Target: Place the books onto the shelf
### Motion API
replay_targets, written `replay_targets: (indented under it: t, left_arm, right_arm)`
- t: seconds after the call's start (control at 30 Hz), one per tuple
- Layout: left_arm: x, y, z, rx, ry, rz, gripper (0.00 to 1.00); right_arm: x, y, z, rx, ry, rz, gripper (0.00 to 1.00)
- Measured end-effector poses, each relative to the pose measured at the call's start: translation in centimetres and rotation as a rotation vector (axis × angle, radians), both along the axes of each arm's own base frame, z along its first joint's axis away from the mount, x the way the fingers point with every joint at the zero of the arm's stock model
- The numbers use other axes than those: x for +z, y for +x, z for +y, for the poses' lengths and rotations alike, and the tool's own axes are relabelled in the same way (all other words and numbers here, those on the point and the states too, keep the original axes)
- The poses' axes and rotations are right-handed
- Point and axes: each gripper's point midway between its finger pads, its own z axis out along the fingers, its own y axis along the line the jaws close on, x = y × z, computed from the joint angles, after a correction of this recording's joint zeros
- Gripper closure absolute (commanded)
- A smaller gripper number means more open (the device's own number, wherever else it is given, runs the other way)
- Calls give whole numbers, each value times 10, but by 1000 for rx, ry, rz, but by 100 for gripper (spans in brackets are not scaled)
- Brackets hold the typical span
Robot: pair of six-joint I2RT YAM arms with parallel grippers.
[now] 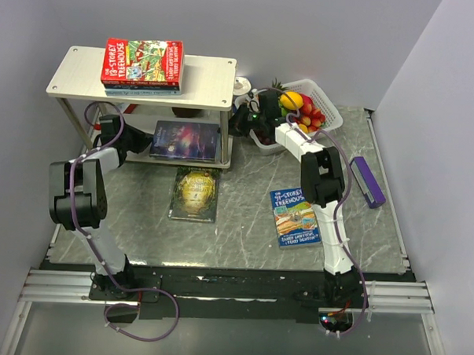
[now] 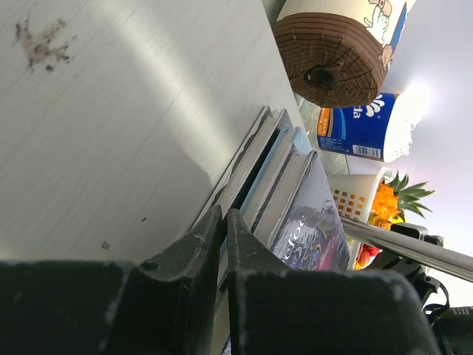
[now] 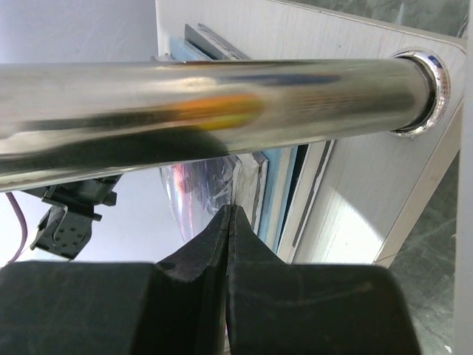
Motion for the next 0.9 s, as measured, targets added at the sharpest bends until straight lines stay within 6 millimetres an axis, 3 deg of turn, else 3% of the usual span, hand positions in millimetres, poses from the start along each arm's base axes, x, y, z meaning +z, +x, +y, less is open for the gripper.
replay_targets:
  t: [0.33,0.9]
  left_arm:
    - [19,15,-1,-6,-3,-41,86]
    - [18,30,-7,-24,-9,-51,86]
  right_arm:
    - [1,1,-1,-5,-6,16,100]
    - [2,8,-6,-20,-4,24,100]
